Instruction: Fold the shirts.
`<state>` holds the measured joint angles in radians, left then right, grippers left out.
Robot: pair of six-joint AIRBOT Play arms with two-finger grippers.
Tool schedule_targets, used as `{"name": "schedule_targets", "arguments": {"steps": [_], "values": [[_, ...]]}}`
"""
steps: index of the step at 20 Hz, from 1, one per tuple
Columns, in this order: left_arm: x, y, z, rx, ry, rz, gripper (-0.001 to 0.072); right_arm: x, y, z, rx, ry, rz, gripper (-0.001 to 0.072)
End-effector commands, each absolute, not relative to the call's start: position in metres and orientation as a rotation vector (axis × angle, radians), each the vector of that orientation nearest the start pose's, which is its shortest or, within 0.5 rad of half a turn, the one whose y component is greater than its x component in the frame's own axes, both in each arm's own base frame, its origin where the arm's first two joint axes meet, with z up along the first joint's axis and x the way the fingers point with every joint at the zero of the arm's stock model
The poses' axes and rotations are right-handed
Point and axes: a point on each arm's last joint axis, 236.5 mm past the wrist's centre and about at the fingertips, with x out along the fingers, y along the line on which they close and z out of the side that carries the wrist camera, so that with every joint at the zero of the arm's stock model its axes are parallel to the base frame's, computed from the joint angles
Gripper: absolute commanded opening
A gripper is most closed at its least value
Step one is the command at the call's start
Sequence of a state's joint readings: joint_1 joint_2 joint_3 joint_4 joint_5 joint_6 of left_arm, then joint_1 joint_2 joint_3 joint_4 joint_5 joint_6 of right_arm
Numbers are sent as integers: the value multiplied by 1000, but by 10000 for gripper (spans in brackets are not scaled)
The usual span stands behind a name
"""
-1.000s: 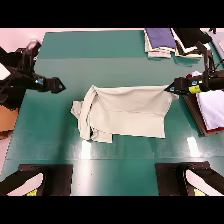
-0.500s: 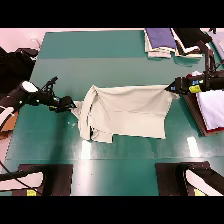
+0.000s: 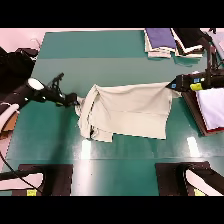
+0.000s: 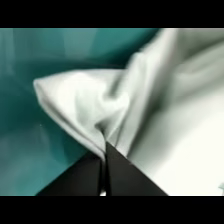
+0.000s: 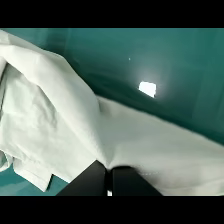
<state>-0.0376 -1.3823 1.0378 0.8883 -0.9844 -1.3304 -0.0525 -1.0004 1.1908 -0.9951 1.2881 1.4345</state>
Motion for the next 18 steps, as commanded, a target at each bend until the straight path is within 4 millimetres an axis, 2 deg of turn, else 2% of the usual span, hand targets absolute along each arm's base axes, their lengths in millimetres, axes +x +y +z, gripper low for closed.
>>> {"name": "schedule_targets", "arguments": {"steps": [1, 2, 3, 4, 5, 7, 9, 10, 12, 14, 16, 17, 18], "values": [[427, -124, 85, -426, 977, -439, 25, 354, 105, 193, 296, 897, 451, 18], [434, -114, 143, -399, 839, -441, 25, 356, 105, 218, 276, 843, 460, 18], [432, -106, 201, -368, 706, -442, 24, 355, 105, 246, 250, 780, 469, 18], [421, -98, 264, -328, 562, -441, 24, 352, 106, 275, 226, 711, 475, 18], [402, -92, 323, -284, 426, -438, 24, 346, 106, 305, 202, 634, 479, 18], [353, -86, 418, -174, 196, -418, 24, 326, 106, 356, 161, 500, 481, 18], [297, -87, 487, -101, 15, -408, 24, 302, 100, 394, 103, 400, 454, 18], [270, -88, 515, -72, -65, -405, 24, 292, 94, 409, 78, 360, 426, 18], [228, -90, 553, -38, -181, -403, 24, 272, 84, 431, 52, 303, 378, 18], [199, -93, 581, -14, -266, -406, 23, 260, 79, 437, 39, 306, 351, 17], [182, -90, 602, -6, -345, -393, 23, 256, 77, 434, 29, 339, 343, 18], [181, -88, 606, -6, -363, -382, 23, 257, 76, 430, 31, 367, 342, 18], [189, -84, 604, 0, -353, -363, 23, 260, 76, 424, 38, 405, 344, 18]]}}
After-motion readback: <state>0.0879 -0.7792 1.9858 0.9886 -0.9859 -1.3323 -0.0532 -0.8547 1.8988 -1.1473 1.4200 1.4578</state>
